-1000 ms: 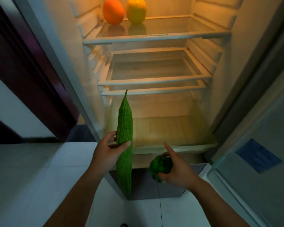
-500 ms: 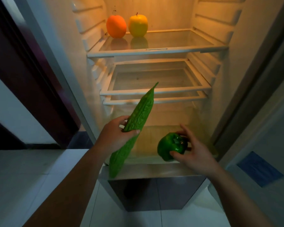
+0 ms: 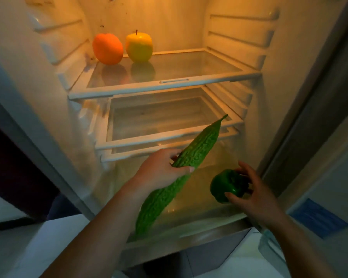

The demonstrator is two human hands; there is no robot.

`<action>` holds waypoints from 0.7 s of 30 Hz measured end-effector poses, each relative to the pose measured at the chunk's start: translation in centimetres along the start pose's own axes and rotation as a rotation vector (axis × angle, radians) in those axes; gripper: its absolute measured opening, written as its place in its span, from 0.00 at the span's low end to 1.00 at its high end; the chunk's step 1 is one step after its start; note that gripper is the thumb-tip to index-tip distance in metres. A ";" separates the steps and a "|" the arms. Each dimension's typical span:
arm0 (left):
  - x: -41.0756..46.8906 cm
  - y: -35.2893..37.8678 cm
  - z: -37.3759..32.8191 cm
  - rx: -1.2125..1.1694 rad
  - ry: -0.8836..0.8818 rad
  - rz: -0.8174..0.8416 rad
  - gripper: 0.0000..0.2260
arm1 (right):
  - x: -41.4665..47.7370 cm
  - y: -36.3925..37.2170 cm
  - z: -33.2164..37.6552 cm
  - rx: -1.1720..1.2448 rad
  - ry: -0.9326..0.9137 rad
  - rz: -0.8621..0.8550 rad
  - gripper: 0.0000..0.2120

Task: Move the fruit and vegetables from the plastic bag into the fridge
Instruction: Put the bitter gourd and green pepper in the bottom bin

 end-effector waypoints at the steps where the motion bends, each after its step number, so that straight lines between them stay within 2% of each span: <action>1: 0.3 -0.4 -0.2 0.001 0.015 0.002 0.21 | 0.1 0.1 -0.2 0.006 0.010 -0.004 0.39; 4: 0.7 -1.1 -0.2 0.039 0.035 -0.006 0.22 | 0.8 0.3 -0.4 0.012 0.009 0.013 0.32; 8: -0.1 0.6 2.2 0.160 0.017 -0.013 0.23 | 1.2 0.7 -0.6 0.005 -0.020 0.023 0.29; 15: 1.2 5.1 8.0 0.286 -0.112 -0.005 0.21 | 1.3 0.7 -3.1 -0.001 0.034 0.057 0.32; 21: 3.4 9.4 12.6 0.343 -0.178 0.060 0.26 | 2.5 2.1 -4.5 -0.076 0.060 0.113 0.35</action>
Point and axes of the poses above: each hand's wrist, its own x-axis towards the middle knuckle, its own y-axis out of the palm, z = x × y, the point moved 6 cm from there along x, towards the middle knuckle, and after that the axes turned 3 degrees about -x, right-handed, at the moved point
